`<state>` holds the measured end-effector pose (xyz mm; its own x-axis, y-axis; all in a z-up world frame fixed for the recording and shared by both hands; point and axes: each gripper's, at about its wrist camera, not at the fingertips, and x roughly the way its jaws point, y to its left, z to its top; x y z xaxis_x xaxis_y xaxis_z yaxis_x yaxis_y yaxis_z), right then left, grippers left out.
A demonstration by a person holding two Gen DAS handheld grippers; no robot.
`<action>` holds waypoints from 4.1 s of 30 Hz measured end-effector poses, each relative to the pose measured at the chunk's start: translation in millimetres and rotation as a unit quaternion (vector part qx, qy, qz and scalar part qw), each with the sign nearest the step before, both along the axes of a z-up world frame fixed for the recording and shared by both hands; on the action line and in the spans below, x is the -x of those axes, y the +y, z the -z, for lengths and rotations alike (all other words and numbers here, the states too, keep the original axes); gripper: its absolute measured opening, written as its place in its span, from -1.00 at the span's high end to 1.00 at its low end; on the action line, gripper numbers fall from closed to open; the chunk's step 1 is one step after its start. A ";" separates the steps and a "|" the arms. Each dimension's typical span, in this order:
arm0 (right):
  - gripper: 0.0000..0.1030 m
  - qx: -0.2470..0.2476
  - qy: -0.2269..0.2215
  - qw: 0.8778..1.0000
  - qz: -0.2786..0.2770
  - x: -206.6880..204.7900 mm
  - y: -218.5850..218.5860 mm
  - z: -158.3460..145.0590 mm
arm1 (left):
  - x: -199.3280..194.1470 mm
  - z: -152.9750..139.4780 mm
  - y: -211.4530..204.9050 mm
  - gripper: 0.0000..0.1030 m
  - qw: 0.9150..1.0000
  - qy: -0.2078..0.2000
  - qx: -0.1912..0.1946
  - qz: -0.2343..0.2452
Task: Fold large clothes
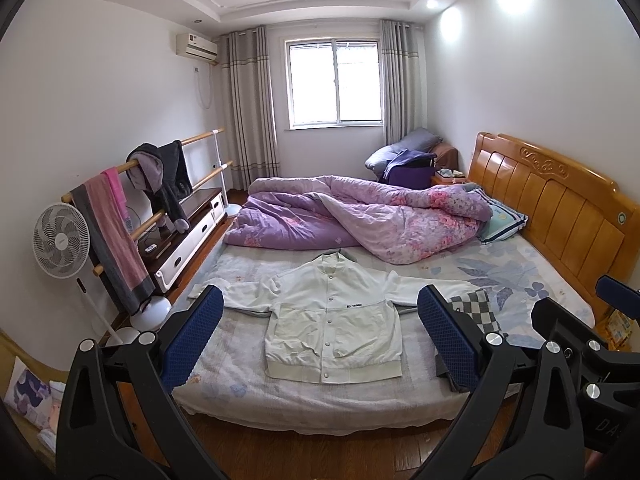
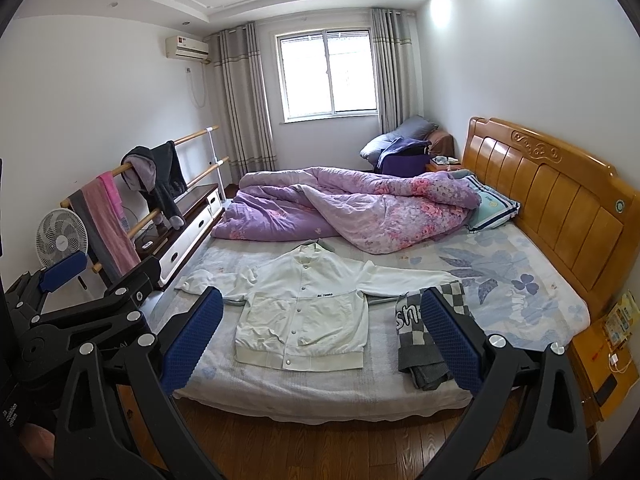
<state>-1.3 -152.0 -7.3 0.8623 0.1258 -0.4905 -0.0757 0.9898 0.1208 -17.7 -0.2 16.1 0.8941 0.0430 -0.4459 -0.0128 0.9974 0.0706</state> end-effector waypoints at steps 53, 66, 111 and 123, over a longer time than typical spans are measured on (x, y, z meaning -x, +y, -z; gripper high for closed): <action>-0.85 0.025 0.283 0.958 -0.024 -638.0 310.0 312.7 | -651.3 421.7 474.7 -0.90 0.903 0.329 0.206 -0.185; -0.85 0.031 0.359 0.932 -0.048 -726.2 323.0 475.7 | -698.8 605.9 687.4 -0.87 0.800 0.292 0.366 -0.374; 0.87 -0.160 0.410 0.888 -0.137 -778.8 181.7 539.2 | -644.1 396.9 533.7 0.86 0.912 0.106 0.195 -0.345; 0.87 -0.143 0.310 0.939 0.049 -763.6 -81.6 467.5 | -772.6 425.4 145.6 0.85 0.972 0.164 0.143 -0.088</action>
<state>762.3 -233.7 -474.8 0.4372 0.2647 -0.8595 0.1857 0.9085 0.3743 754.9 145.3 -409.3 0.6919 0.0160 -0.7218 -0.2092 0.9613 -0.1792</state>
